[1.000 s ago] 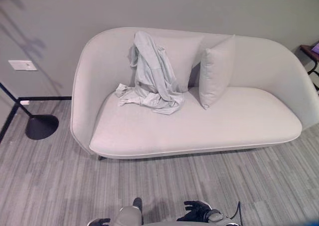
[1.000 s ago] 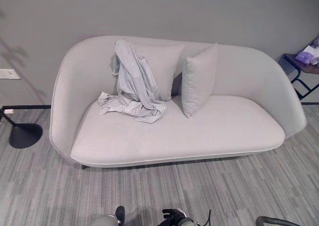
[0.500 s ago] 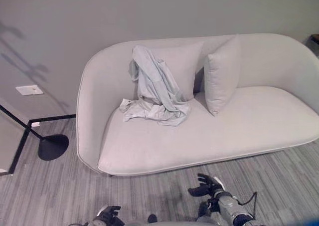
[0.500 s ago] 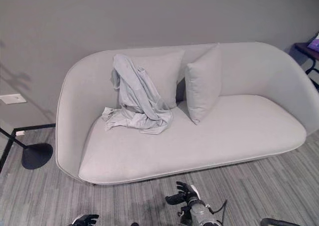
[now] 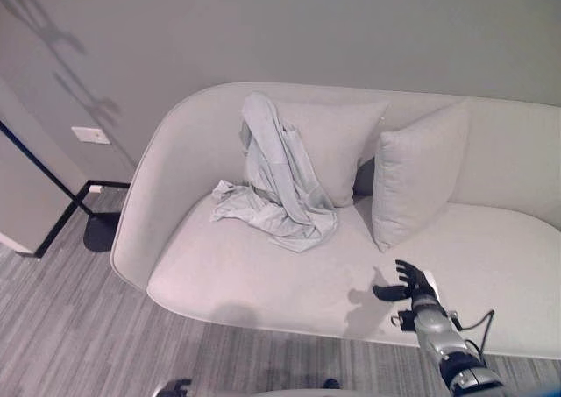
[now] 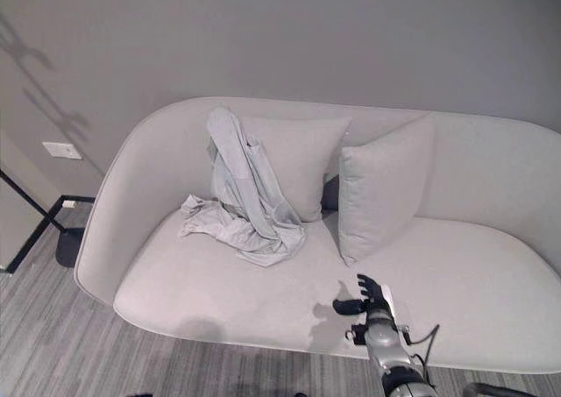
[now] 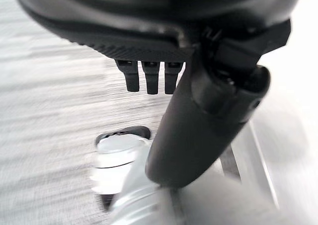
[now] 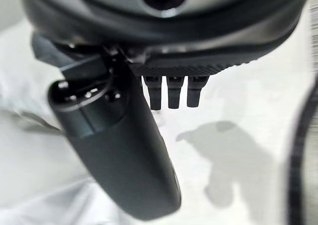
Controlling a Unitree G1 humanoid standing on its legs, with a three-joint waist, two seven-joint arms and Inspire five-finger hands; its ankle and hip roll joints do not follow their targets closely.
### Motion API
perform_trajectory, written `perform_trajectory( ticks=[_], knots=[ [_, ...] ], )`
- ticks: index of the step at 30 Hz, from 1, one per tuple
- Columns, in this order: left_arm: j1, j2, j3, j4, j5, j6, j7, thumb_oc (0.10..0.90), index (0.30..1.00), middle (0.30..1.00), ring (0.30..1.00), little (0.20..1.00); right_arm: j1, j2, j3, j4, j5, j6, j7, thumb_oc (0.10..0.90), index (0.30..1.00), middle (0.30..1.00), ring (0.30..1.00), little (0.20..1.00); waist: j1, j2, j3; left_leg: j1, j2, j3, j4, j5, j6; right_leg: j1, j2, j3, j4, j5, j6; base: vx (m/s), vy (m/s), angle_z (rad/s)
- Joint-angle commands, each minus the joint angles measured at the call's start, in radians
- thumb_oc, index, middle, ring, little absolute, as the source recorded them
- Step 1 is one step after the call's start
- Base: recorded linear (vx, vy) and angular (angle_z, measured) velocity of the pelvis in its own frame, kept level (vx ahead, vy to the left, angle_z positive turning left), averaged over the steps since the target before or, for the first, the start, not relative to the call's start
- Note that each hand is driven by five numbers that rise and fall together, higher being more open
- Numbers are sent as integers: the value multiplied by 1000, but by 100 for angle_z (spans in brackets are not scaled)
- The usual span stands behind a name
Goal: Hang the clothes on the sofa on the clothes rack.
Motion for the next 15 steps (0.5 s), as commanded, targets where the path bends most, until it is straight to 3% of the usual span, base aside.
perform_trajectory(
  ticks=[1, 2, 3, 4, 5, 7, 9, 14, 15],
  knots=[
    [-57, -51, -30, 30, 7, -3, -11, 800, 900, 900, 900, 900, -90, 6, -26, 28, 133, -84, -32, 800, 900, 900, 900, 900, 14, -31, 67, -20, 17, 61, 87, 70, 56, 36, -91, -7, 9, -73, 50, 194, -153, 41],
    [-66, -49, -7, 40, -22, 3, -6, 800, 900, 900, 900, 900, -103, 15, -24, 44, 195, -84, -18, 800, 900, 900, 900, 900, 27, -42, 83, -82, -1, 107, 64, 21, 68, 51, -97, -27, 9, -94, 49, 122, -84, 57],
    [-67, -49, -6, 41, -22, 3, -6, 800, 900, 900, 900, 900, -104, 15, -23, 45, 196, -85, -17, 800, 900, 900, 900, 900, 27, -42, 83, -84, -1, 106, 66, 19, 69, 51, -98, -27, 9, -95, 49, 208, -27, 72],
    [-62, -48, 17, 61, -44, 9, -11, 800, 900, 900, 900, 900, -109, 28, -32, 50, 277, -93, 4, 800, 900, 900, 900, 900, 38, -53, 79, -132, -44, 135, -35, -9, 84, 52, -100, -35, 9, -108, 56, 116, 27, 65],
    [-62, -48, 17, 61, -45, 9, -11, 800, 900, 900, 900, 900, -110, 29, -32, 50, 278, -93, 4, 800, 900, 900, 900, 900, 37, -54, 78, -131, -45, 136, -38, -7, 85, 52, -101, -35, 9, -108, 56, 164, 52, 71],
    [-45, -49, 48, 87, -78, 17, -18, 800, 900, 900, 900, 900, -120, 55, -52, 76, 385, -111, 17, 800, 900, 900, 900, 900, 60, -38, 69, -191, -59, 145, -206, 106, 86, 52, -75, -43, 9, -128, 59, 146, 81, 49],
    [-35, -44, 72, 100, -118, 26, -21, 800, 900, 900, 900, 900, -147, 90, -72, 118, 473, -132, 11, 800, 900, 900, 900, 900, 96, -30, 73, -254, -60, 126, -366, 219, 63, 65, -39, -42, 9, -171, 45, 207, 64, 13],
    [8, -32, 91, 120, -97, 35, 1, 800, 900, 900, 900, 900, -155, 146, -108, 168, 544, -149, -15, 800, 900, 900, 900, 900, 105, -34, 35, -212, -60, 158, -379, 227, 75, 112, -22, -32, 9, -182, 48, 252, 128, -11],
    [14, -15, 83, 120, -80, 26, 11, 800, 900, 900, 900, 900, -148, 174, -104, 151, 564, -155, -19, 800, 900, 900, 900, 900, 106, -56, 19, -184, -66, 182, -380, 224, 78, 126, -39, -26, 9, -180, 52, 257, 155, -12]
  ],
)
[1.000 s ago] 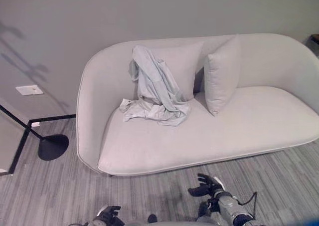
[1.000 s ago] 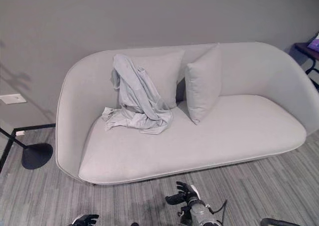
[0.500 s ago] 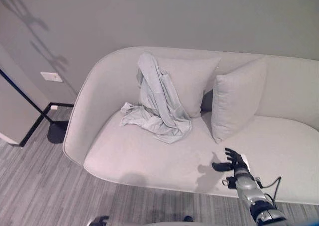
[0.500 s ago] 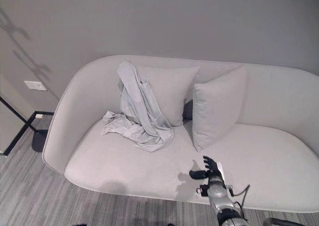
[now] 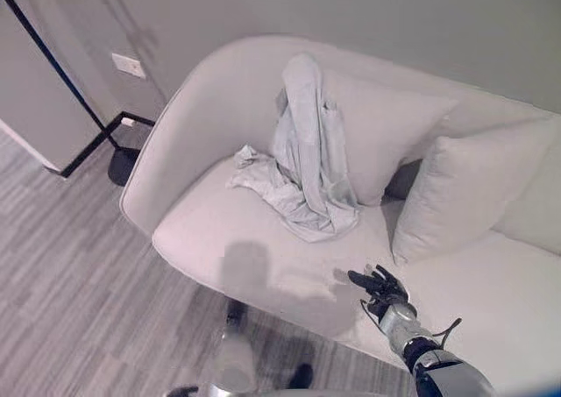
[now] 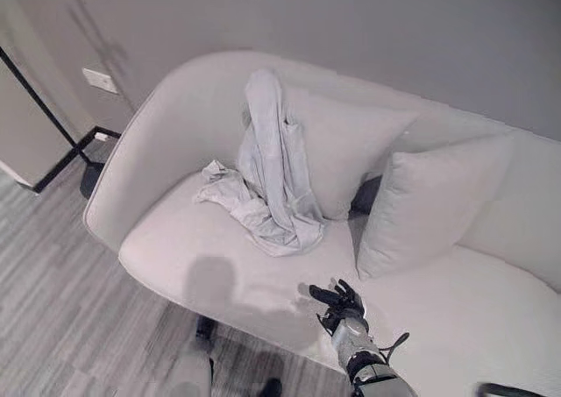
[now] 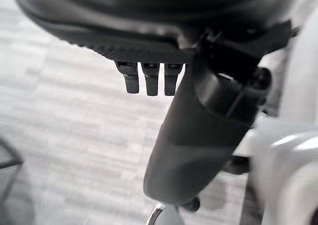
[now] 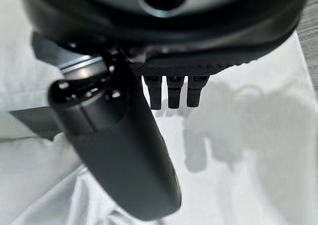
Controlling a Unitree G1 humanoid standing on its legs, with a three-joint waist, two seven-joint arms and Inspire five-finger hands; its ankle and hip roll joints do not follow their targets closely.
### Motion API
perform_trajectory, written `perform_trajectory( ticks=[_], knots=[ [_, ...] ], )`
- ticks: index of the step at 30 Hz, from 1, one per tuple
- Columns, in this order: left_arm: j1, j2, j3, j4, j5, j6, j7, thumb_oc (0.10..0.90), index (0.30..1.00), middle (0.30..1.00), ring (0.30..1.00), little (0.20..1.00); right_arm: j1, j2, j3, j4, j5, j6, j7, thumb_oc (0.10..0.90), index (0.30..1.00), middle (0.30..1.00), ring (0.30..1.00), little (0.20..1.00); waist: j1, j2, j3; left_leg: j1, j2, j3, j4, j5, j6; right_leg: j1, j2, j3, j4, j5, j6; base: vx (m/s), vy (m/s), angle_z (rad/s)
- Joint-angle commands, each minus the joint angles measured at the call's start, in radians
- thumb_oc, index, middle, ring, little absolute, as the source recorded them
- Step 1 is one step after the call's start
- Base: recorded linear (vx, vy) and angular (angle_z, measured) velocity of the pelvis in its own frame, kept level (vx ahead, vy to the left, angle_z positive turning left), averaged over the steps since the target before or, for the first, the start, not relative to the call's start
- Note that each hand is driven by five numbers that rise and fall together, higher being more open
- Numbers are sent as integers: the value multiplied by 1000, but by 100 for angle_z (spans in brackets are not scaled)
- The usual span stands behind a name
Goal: Hang the clothes on the sofa on the clothes rack.
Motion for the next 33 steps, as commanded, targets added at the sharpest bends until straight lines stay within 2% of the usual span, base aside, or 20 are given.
perform_trajectory(
  ticks=[1, 2, 5, 7, 9, 12, 13, 14, 16, 21, 23, 25, 27, 29, 33],
  knots=[
    [-50, 48, -68, 58, 22, -30, 42, 800, 900, 900, 900, 900, -61, -8, -19, -55, 41, -102, 0, 800, 900, 900, 900, 900, 31, -25, -94, 8, -17, 16, 4, -75, -12, -6, -98, 93, 14, -41, 42, 374, 250, -14],
    [-58, 57, -78, 47, 29, -37, 47, 800, 900, 900, 900, 900, -62, -3, -9, -48, 26, -101, 3, 800, 900, 900, 900, 900, 32, -40, -100, 21, -27, 30, 5, -84, -6, -5, -111, 93, 14, -37, 50, 198, 152, -4],
    [-70, 61, -95, 29, 37, -44, 52, 800, 900, 900, 900, 900, -68, 0, 0, -48, 14, -99, 5, 800, 900, 900, 900, 900, 35, -54, -104, 20, -40, 37, 6, -94, 2, -9, -122, 92, 14, -32, 58, 122, 117, 7],
    [-90, 62, -143, -5, 58, -58, 54, 800, 900, 900, 900, 900, -90, -11, -14, 0, 9, -96, 3, 800, 900, 900, 900, 900, 41, -71, -106, 9, -58, 37, 10, -107, 13, -17, -136, 79, 14, -23, 69, 116, 121, 3],
    [-95, 61, -161, -22, 62, -63, 51, 800, 900, 900, 900, 900, -103, -18, -19, 26, 5, -93, 4, 800, 900, 900, 900, 900, 44, -75, -105, 2, -67, 35, 12, -113, 18, -23, -142, 73, 14, -17, 75, 56, 80, 2],
    [-105, 60, -192, -48, 57, -74, 40, 800, 900, 900, 900, 900, -144, -36, -32, 109, -8, -84, -2, 800, 900, 900, 900, 900, 55, -76, -95, -24, -87, 25, 15, -119, 26, -44, -152, 56, 14, -7, 84, 25, 103, 9],
    [-106, 60, -207, -57, 52, -77, 34, 800, 900, 900, 900, 900, -188, -65, -47, 180, -17, -75, -21, 800, 900, 900, 900, 900, 70, -76, -82, -49, -98, 17, 17, -118, 28, -60, -157, 41, 14, 0, 87, -4, 44, 22],
    [-107, 60, -208, -57, 52, -77, 34, 800, 900, 900, 900, 900, -190, -66, -47, 182, -17, -76, -20, 800, 900, 900, 900, 900, 70, -76, -82, -50, -98, 16, 17, -118, 28, -61, -157, 41, 14, 0, 87, -20, 52, 24],
    [-101, 60, -210, -64, 35, -75, 35, 800, 900, 900, 900, 900, -244, -121, -68, 229, -49, -75, -71, 800, 900, 900, 900, 900, 88, -75, -64, -78, -110, 3, 18, -117, 30, -80, -161, 18, 15, 10, 92, -23, 43, 18],
    [-91, 58, -187, -41, 17, -70, 40, 800, 900, 900, 900, 900, -256, -134, -65, 164, -75, -94, -126, 800, 900, 900, 900, 900, 88, -82, -42, -97, -118, -11, 17, -118, 36, -102, -160, 7, 20, 17, 93, -12, 22, 10],
    [-86, 55, -174, -26, 27, -74, 47, 800, 900, 900, 900, 900, -236, -140, -43, 40, -173, -102, -171, 800, 900, 900, 900, 900, 81, -87, -18, -107, -121, -16, 19, -119, 41, -120, -162, 5, 25, 23, 92, -26, 22, -4],
    [-90, 54, -183, -27, 33, -77, 49, 800, 900, 900, 900, 900, -245, -146, -42, 36, -183, -101, -177, 800, 900, 900, 900, 900, 80, -87, -6, -116, -123, -20, 20, -118, 42, -128, -163, 6, 28, 24, 92, -42, 13, -2],
    [-104, 57, -209, -38, 47, -84, 54, 800, 900, 900, 900, 900, -281, -170, -46, 89, -161, -96, -167, 800, 900, 900, 900, 900, 86, -84, 14, -128, -126, -26, 21, -116, 40, -138, -164, -1, 28, 26, 91, -21, -18, 2],
    [-128, 67, -269, -73, 67, -98, 63, 800, 900, 900, 900, 900, -359, -213, -36, 226, -123, -73, -142, 800, 900, 900, 900, 900, 103, -78, 36, -137, -132, -50, 13, -131, 29, -145, -161, -1, 24, 14, 93, 23, -39, 16],
    [-158, 81, -298, -109, 34, -107, 62, 800, 900, 900, 900, 900, -436, -254, -18, 343, -95, -48, -115, 800, 900, 900, 900, 900, 126, -65, 67, -164, -140, -68, 14, -122, 27, -164, -162, -15, 30, 14, 92, -42, 12, 23]
  ],
)
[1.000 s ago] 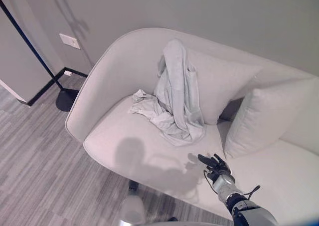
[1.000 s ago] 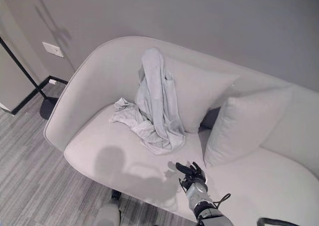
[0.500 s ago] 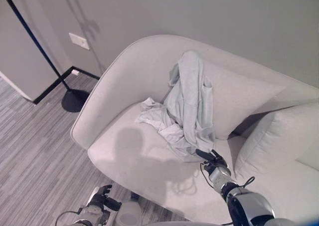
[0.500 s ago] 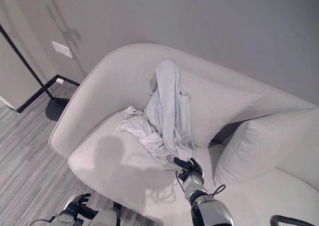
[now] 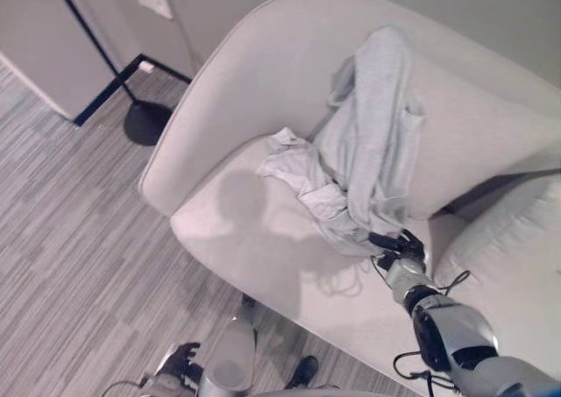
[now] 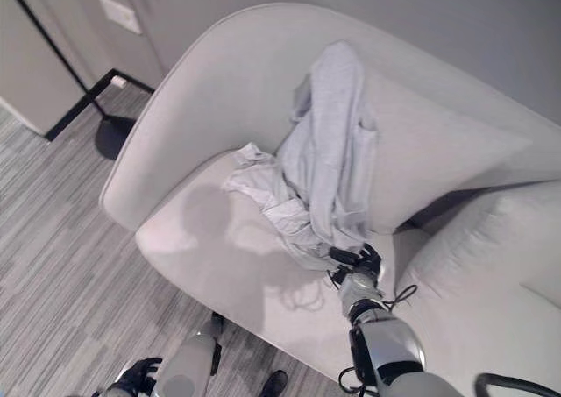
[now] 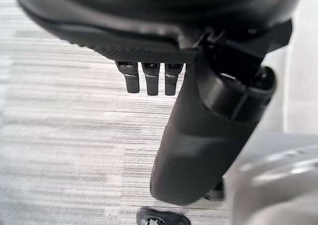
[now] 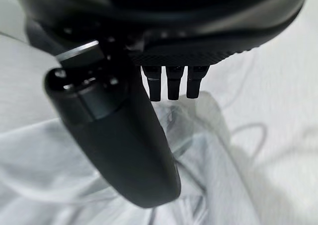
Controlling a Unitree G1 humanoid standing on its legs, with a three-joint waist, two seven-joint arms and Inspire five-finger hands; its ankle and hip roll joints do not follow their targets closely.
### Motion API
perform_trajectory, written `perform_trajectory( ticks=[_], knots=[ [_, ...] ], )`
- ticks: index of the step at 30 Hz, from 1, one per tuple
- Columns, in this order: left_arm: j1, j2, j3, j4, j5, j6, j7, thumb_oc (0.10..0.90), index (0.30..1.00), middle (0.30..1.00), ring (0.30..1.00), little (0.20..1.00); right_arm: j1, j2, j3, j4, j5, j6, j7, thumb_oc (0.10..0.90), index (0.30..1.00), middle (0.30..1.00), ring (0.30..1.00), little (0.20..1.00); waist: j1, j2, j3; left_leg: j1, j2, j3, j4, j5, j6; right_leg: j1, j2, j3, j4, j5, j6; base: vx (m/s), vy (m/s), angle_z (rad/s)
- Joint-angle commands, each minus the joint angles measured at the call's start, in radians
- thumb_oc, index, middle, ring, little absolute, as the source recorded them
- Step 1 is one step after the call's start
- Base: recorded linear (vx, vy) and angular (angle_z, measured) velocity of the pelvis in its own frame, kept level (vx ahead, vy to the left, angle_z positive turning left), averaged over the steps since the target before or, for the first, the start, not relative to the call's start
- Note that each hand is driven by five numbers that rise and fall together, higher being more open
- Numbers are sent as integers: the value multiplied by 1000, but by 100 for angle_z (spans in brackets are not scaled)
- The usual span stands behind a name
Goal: Hang the clothes on the sofa on the clothes rack.
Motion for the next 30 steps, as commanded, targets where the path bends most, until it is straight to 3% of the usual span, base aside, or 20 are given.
perform_trajectory(
  ticks=[1, 5, 7, 12, 13, 14, 16, 22, 24, 30],
  knots=[
    [-22, -5, -52, 33, -19, -20, 15, 800, 900, 900, 900, 900, -61, -109, 50, 4, 18, -10, 7, 800, 900, 900, 900, 900, 34, 28, 6, 16, 25, -30, -18, -88, -47, -28, -31, 19, 28, 26, 6, -27, 4, 10],
    [-48, 19, -115, -69, -43, -34, 18, 800, 900, 900, 900, 900, -132, -193, 56, 123, 1, 37, -12, 800, 900, 900, 900, 900, 76, 62, 59, -40, 11, -64, -12, -71, -56, -60, -35, -22, 38, 20, 7, -17, 15, 22],
    [-54, 24, -123, -77, -47, -35, 18, 800, 900, 900, 900, 900, -139, -210, 53, 134, 17, 41, -3, 800, 900, 900, 900, 900, 82, 67, 67, -51, 9, -71, -12, -68, -58, -66, -36, -27, 39, 19, 7, 7, 14, 25],
    [-79, 30, -125, -15, -39, -32, 17, 800, 900, 900, 900, 900, -177, -232, 19, 138, 202, 40, 85, 800, 900, 900, 900, 900, 94, 66, 85, -80, 0, -78, -23, -62, -63, -105, -42, -32, 40, 23, 10, 20, 12, 8],
    [-83, 29, -118, -1, -42, -32, 15, 800, 900, 900, 900, 900, -183, -224, 22, 130, 227, 41, 105, 532, 498, 498, 498, 498, 95, 64, 86, -83, 1, -78, -23, -62, -63, -109, -43, -29, 41, 23, 10, 0, 0, 0],
    [-87, 30, -110, 16, -45, -34, 15, 800, 900, 900, 900, 900, -191, -209, 36, 123, 243, 46, 133, 400, 300, 300, 300, 300, 95, 59, 87, -85, 2, -76, -23, -62, -63, -115, -44, -27, 41, 25, 9, 0, 0, 0],
    [-95, 38, -94, 38, -39, -36, 17, 800, 900, 900, 900, 900, -208, -174, 85, 98, 250, 58, 190, 400, 300, 300, 300, 300, 96, 47, 87, -86, 6, -71, -23, -64, -64, -120, -41, -22, 42, 23, 6, 7, 0, -4],
    [-93, 52, -56, 29, -50, -37, 12, 800, 900, 900, 900, 900, -195, -43, 168, 6, 218, 35, 222, 400, 300, 300, 300, 300, 64, 14, 76, -64, 20, -56, -23, -71, -64, -120, -30, -7, 52, 14, -6, 2, -8, -8],
    [-89, 56, -41, 5, -59, -38, 18, 800, 900, 900, 900, 900, -149, 15, 198, -56, 193, 17, 226, 400, 300, 300, 300, 300, 47, 8, 72, -44, 30, -49, -23, -74, -65, -112, -25, 0, 56, 8, -12, -22, -10, -14],
    [-42, 60, 10, -21, -44, -30, 18, 800, 900, 900, 900, 900, -2, 72, 216, -262, 187, -16, 240, 400, 300, 300, 300, 300, 7, -13, 43, 12, 53, -29, -21, -84, -67, -71, -11, 25, 50, -5, -21, -20, -32, -5]
  ],
)
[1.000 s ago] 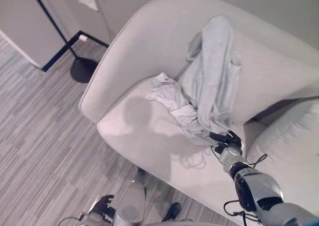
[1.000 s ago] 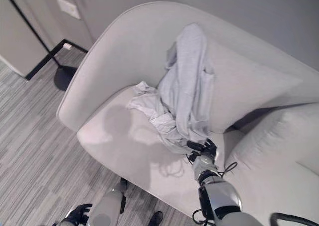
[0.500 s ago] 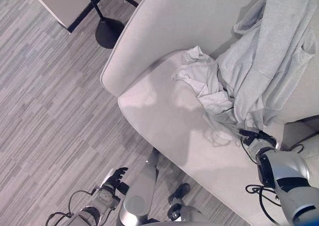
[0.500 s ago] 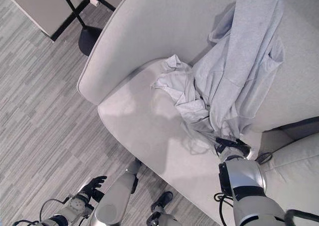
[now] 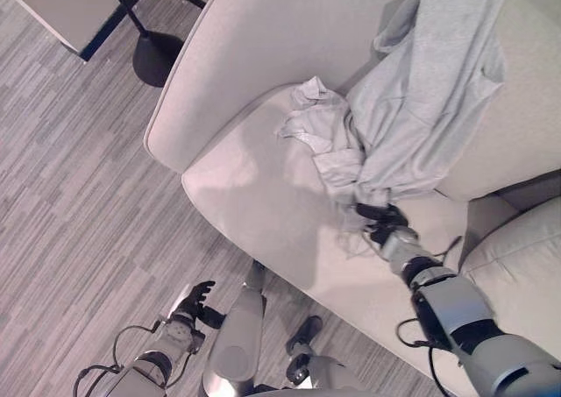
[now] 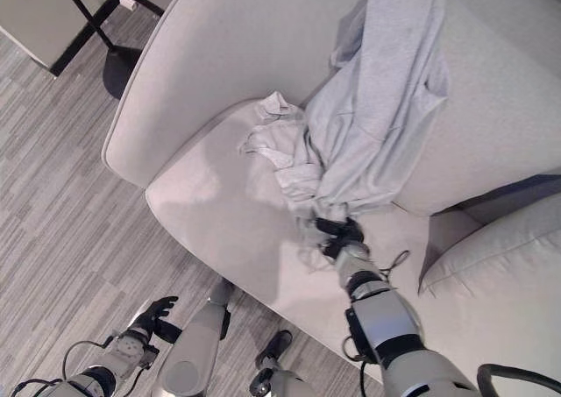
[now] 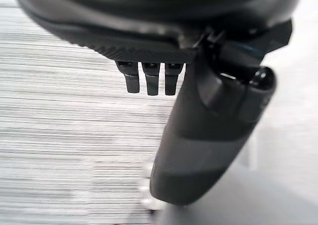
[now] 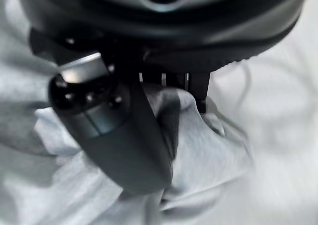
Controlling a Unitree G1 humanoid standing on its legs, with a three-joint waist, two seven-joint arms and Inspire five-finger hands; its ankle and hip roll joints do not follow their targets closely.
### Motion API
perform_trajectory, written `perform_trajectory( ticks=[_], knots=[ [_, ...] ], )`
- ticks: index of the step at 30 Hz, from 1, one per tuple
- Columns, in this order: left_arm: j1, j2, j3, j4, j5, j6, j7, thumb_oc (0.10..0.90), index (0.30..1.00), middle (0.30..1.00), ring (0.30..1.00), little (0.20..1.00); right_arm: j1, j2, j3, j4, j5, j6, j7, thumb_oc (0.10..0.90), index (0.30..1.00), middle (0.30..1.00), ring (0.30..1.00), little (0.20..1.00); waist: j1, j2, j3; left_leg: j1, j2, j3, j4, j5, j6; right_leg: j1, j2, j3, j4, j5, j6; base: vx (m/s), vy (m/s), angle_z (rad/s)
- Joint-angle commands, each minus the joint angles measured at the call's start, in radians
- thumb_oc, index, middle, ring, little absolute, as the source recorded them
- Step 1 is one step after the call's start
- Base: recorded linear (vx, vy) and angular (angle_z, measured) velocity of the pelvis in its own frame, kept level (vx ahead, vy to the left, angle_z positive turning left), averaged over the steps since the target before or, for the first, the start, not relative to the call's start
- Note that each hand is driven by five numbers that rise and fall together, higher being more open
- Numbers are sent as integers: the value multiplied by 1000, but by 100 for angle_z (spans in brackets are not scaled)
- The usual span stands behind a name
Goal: Hang the clothes on the sofa on the clothes rack.
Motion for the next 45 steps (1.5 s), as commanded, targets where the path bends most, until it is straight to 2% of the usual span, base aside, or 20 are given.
perform_trajectory(
  ticks=[1, 3, 4, 8, 9, 10, 11, 12, 14, 17, 18, 19, 21, 27, 30, 35, 38, 41, 43, 45],
  knots=[
    [93, 13, 37, 72, -26, 1, 6, 800, 900, 900, 900, 900, 62, -37, -5, -115, -11, -75, 9, 400, 300, 300, 300, 300, 7, -17, -72, 58, 44, 5, -22, -111, -65, -45, -36, 48, 47, -6, -27, -21, -35, -16],
    [114, 6, 71, 63, -30, 3, 7, 800, 900, 900, 900, 900, 134, -49, -9, -266, -13, -99, 11, 400, 300, 300, 300, 300, -8, -22, -87, 82, 51, 14, -21, -113, -65, -21, -35, 57, 41, -10, -29, -21, -32, -29],
    [137, 5, 106, 32, -39, 2, 6, 800, 900, 900, 900, 900, 208, -81, -16, -441, -32, -118, 16, 400, 300, 300, 300, 300, -20, -22, -102, 100, 56, 21, -19, -115, -66, 3, -36, 61, 34, -14, -28, -19, -34, -29],
    [190, 27, 177, -120, -83, -8, -6, 800, 900, 900, 900, 900, 331, -193, -70, -794, -98, -161, 27, 400, 300, 300, 300, 300, -35, -5, -151, 150, 63, 32, -19, -118, -69, 61, -37, 55, 17, -22, -26, -17, -5, -21],
    [210, 47, 201, -233, -102, -15, -18, 800, 900, 900, 900, 900, 350, -242, -104, -920, -130, -176, 36, 400, 300, 300, 300, 300, -33, 10, -177, 155, 59, 38, -11, -103, -59, 77, -43, 37, 16, -7, -24, -60, 43, -9],
    [213, 47, 201, -236, -102, -13, -19, 800, 900, 900, 900, 900, 353, -242, -104, -923, -131, -174, 34, 400, 300, 300, 300, 300, -33, 10, -177, 155, 59, 37, -11, -103, -59, 77, -43, 37, 16, -7, -24, -45, 43, 5],
    [249, 83, 238, -425, -119, -23, -25, 800, 900, 900, 900, 900, 358, -297, -148, -1079, -194, -188, 34, 400, 300, 300, 300, 300, -31, 20, -210, 176, 59, 39, -11, -107, -61, 101, -42, 31, 14, -14, -24, 11, -15, 6],
    [254, 85, 239, -431, -119, -19, -26, 800, 900, 900, 900, 900, 363, -296, -149, -1084, -196, -185, 32, 400, 300, 300, 300, 300, -31, 20, -211, 177, 60, 39, -12, -107, -61, 103, -42, 31, 14, -14, -24, 25, -13, 3],
    [301, 124, 283, -646, -138, -34, -40, 800, 900, 900, 900, 900, 317, -353, -189, -1209, -275, -205, 6, 400, 300, 300, 300, 300, -27, 29, -255, 210, 63, 42, -10, -115, -65, 134, -43, 31, 11, -23, -24, 10, -1, 2],
    [328, 133, 319, -760, -170, -43, -41, 800, 900, 900, 900, 900, 241, -384, -201, -1238, -294, -215, -18, 400, 300, 300, 300, 300, -23, 29, -282, 234, 66, 49, -11, -119, -68, 155, -41, 34, 10, -28, -24, 10, -2, -2],
    [333, 137, 347, -844, -201, -63, -29, 800, 900, 900, 900, 900, 106, -443, -198, -1240, -314, -221, -51, 400, 300, 300, 300, 300, -19, 24, -311, 254, 68, 54, -13, -121, -72, 169, -38, 39, 10, -33, -27, 8, -7, -6],
    [334, 136, 350, -847, -201, -60, -29, 800, 900, 900, 900, 900, 99, -444, -193, -1235, -314, -222, -52, 400, 300, 300, 300, 300, -20, 26, -308, 256, 68, 55, -13, -121, -72, 170, -38, 40, 10, -34, -27, 14, -16, -8],
    [337, 149, 371, -954, -197, -79, -13, 800, 900, 900, 900, 900, -95, -512, -163, -1189, -342, -218, -108, 400, 300, 300, 300, 300, -16, 14, -342, 276, 74, 63, -13, -122, -78, 188, -32, 46, 10, -38, -31, 8, -17, -5],
    [310, 186, 394, -1105, -173, -120, 38, 800, 900, 900, 900, 900, -408, -545, -68, -1040, -355, -219, -199, 400, 300, 300, 300, 300, -11, 1, -378, 308, 80, 66, -13, -125, -82, 209, -22, 61, 11, -44, -40, -1, -14, -7],
    [272, 218, 413, -1195, -127, -163, 82, 800, 900, 900, 900, 900, -568, -543, 18, -910, -285, -235, -200, 400, 300, 300, 300, 300, -4, -15, -390, 320, 83, 62, -8, -128, -85, 217, -14, 68, 12, -46, -48, -1, -6, -2],
    [239, 239, 437, -1306, -79, -195, 108, 800, 900, 900, 900, 900, -604, -506, 55, -917, -228, -253, -171, 400, 300, 300, 300, 300, -1, -23, -395, 323, 84, 58, -4, -129, -87, 218, -6, 71, 14, -48, -53, -8, -7, 2],
    [227, 251, 441, -1413, -61, -215, 95, 800, 900, 900, 900, 900, -565, -475, 61, -992, -186, -264, -123, 400, 300, 300, 300, 300, 3, -26, -396, 320, 83, 54, -6, -127, -87, 215, -2, 70, 13, -45, -55, 0, 0, 0],
    [229, 247, 436, -1466, -100, -221, 67, 800, 900, 900, 900, 900, -533, -465, 67, -1045, -198, -260, -106, 400, 300, 300, 300, 300, 6, -27, -395, 317, 83, 52, -6, -126, -85, 211, 0, 70, 14, -43, -56, -11, -1, 1],
    [231, 224, 393, -1536, -235, -221, -9, 800, 900, 900, 900, 900, -500, -432, 76, -1094, -199, -255, -75, 400, 300, 300, 300, 300, 8, -27, -390, 317, 82, 49, -7, -125, -81, 210, 0, 70, 14, -39, -56, -27, -9, 4],
    [231, 222, 385, -1548, -258, -215, -26, 800, 900, 900, 900, 900, -495, -426, 76, -1103, -197, -254, -71, 400, 300, 300, 300, 300, 8, -26, -391, 317, 82, 50, -7, -125, -81, 210, 0, 71, 14, -39, -57, -15, 0, 4]
  ],
)
